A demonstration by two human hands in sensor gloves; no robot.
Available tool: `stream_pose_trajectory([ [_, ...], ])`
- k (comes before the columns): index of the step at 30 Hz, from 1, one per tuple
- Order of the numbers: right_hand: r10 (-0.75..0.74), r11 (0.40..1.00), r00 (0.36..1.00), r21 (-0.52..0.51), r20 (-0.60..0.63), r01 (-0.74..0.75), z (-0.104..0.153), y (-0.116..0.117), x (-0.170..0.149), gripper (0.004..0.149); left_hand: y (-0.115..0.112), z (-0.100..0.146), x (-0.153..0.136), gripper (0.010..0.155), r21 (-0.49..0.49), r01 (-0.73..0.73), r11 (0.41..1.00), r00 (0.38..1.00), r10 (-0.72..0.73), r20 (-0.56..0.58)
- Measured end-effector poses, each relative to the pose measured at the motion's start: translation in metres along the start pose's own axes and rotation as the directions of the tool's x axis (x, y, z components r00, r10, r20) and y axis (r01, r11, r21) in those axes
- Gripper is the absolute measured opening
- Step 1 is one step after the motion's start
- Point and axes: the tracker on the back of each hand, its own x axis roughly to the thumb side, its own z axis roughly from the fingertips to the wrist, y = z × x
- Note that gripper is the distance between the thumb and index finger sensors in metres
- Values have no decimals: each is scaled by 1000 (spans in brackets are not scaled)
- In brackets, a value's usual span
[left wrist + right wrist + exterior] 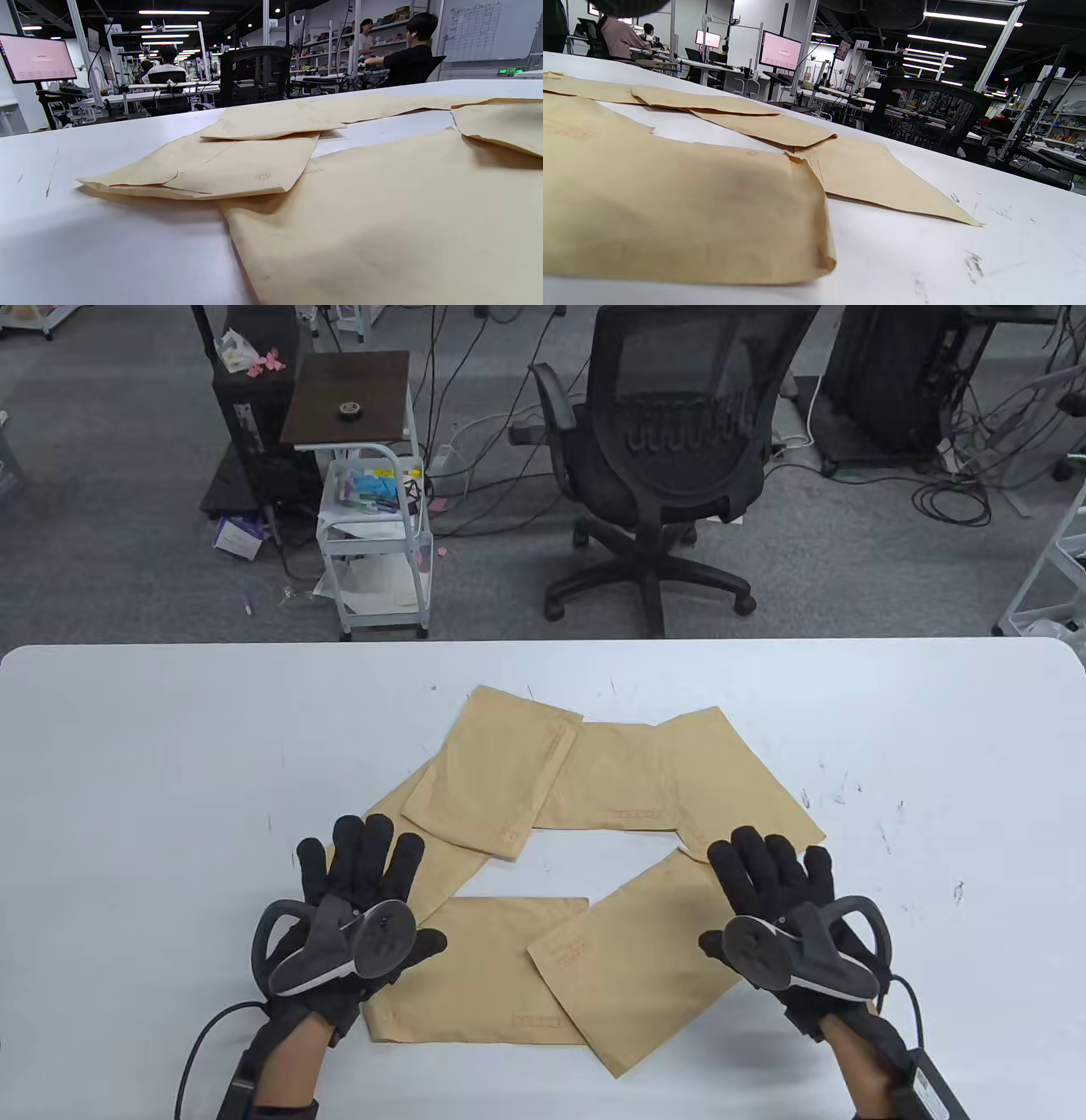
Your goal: Push scattered envelopes inward from both sides into a neat stack
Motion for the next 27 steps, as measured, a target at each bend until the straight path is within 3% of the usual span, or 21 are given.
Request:
stream_pose_trajectory([
  [7,-11,999,1000,34,4,11,0,3,-2,90,-12,-6,1,100,-114,7,993,1000,-8,-5],
  [27,-16,990,1000,140,1,15,-5,18,0,89,-32,-13,-12,98,-242,-86,966,996,79,-40],
])
